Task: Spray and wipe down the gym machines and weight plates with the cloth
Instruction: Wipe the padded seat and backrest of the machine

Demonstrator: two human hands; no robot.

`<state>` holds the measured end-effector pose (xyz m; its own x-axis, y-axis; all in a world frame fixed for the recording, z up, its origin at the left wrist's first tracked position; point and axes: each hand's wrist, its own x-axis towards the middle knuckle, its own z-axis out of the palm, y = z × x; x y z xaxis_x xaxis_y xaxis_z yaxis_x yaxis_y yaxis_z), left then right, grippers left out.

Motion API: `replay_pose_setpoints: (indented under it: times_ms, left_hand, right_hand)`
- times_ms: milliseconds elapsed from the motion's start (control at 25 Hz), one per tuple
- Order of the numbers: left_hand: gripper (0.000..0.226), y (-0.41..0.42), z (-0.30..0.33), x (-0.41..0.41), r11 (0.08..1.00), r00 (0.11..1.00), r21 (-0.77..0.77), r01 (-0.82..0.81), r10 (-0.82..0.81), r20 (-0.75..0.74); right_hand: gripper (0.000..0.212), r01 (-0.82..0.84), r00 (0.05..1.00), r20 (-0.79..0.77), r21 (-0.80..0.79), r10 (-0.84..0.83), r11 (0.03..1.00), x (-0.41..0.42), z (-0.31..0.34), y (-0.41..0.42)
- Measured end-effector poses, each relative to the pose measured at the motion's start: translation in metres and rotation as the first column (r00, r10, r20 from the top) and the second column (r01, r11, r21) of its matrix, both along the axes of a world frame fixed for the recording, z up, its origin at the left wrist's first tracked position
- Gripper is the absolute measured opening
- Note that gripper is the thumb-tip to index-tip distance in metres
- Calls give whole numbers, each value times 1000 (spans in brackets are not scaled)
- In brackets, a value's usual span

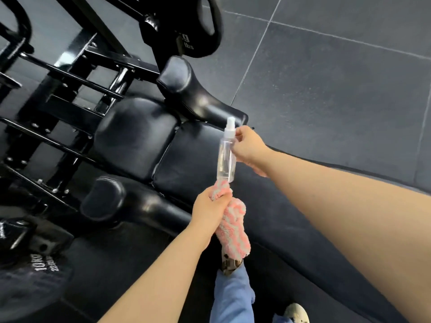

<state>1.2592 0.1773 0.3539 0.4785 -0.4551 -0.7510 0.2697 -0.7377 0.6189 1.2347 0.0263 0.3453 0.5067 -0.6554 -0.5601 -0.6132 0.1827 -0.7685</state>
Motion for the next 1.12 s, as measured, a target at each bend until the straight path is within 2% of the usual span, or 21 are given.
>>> replay_pose_setpoints:
  times_ms: [40, 120, 240, 360, 520, 640, 800, 880, 1000, 1120]
  left_hand:
    - [11, 0, -8, 14, 1000, 1000, 20, -22, 22, -11]
    - [11, -1, -23, 36, 998, 999, 48, -45, 45, -4]
    - [16, -5, -39, 74, 990, 995, 106, -94, 90, 39]
    - [5, -4, -49, 120, 970, 977, 131, -207, 196, 88]
    - [17, -14, -59, 145, 953, 958, 111, -281, 272, 87]
    - [12, -33, -52, 122, 980, 980, 63, -190, 193, -42]
    - [6, -66, -43, 97, 973, 967, -34, -229, 223, -125]
    - [8, -79, -35, 78, 968, 949, -83, -236, 211, -233]
    - [21, -88, -22, 25, 966, 890, -109, -233, 167, -424]
    - [25, -92, -12, -33, 964, 827, -128, -233, 127, -548]
  right_hand:
    - [22, 7, 1000, 3, 9, -7, 1000, 25, -9, 2]
    - [34, -45, 995, -89, 62, 50, 997, 59, -24, 11]
    - [42, -67, 980, -175, 173, 98, 983, 80, -52, 27]
    - [44, -98, 972, -194, 179, 132, 979, 80, -65, 32]
    - [36, -29, 981, -180, 237, 74, 971, 66, -66, 26]
    - [24, 37, 987, -160, 375, 25, 926, 42, -56, 25]
    - [30, 38, 988, -150, 416, 27, 908, -6, -45, 12]
    - [34, 74, 992, -121, 456, -21, 887, -31, -42, 7]
    - [37, 147, 989, -57, 530, -138, 835, -83, -38, 7]
    - [41, 241, 943, 24, 634, -331, 734, -149, -33, 11]
